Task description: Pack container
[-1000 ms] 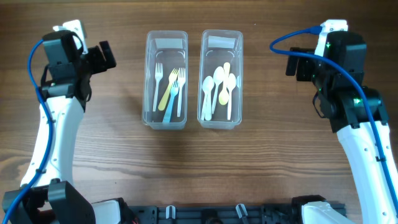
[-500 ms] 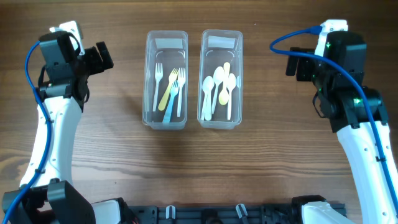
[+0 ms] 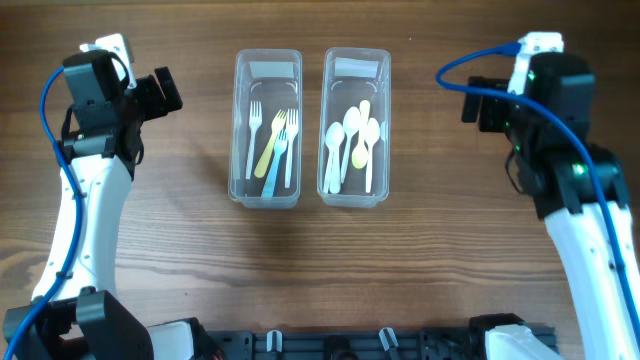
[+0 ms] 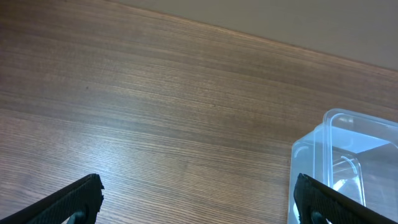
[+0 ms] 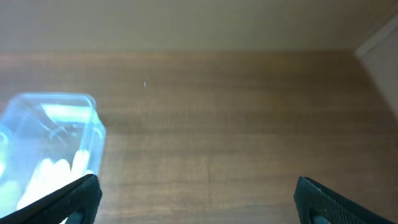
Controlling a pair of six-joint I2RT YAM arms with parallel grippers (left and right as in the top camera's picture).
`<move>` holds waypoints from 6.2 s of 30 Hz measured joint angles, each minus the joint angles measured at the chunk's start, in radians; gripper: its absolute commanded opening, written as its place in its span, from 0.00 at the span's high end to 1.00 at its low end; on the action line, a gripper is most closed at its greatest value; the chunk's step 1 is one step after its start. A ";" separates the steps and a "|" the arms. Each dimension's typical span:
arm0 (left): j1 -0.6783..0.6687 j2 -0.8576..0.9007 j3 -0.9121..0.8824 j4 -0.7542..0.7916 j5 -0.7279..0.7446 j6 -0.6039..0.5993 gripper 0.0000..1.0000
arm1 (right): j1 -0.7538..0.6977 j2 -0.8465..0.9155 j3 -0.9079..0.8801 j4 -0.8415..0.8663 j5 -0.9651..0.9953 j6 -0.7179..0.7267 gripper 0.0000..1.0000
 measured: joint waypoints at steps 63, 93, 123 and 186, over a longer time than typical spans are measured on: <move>0.000 0.000 0.000 -0.001 -0.003 0.000 0.00 | -0.037 -1.174 -1.186 0.532 -0.245 -0.032 0.00; 0.000 -0.007 0.000 -0.039 -0.004 0.000 0.00 | -0.037 -1.174 -1.186 0.532 -0.245 -0.034 0.00; -0.124 -1.413 -0.011 -0.664 -0.006 0.000 0.00 | -0.037 -1.178 -1.186 0.533 -0.245 -0.034 0.01; -0.124 -1.479 -1.042 0.040 0.058 0.000 0.00 | -0.037 -1.178 -1.186 0.535 -0.245 -0.041 0.00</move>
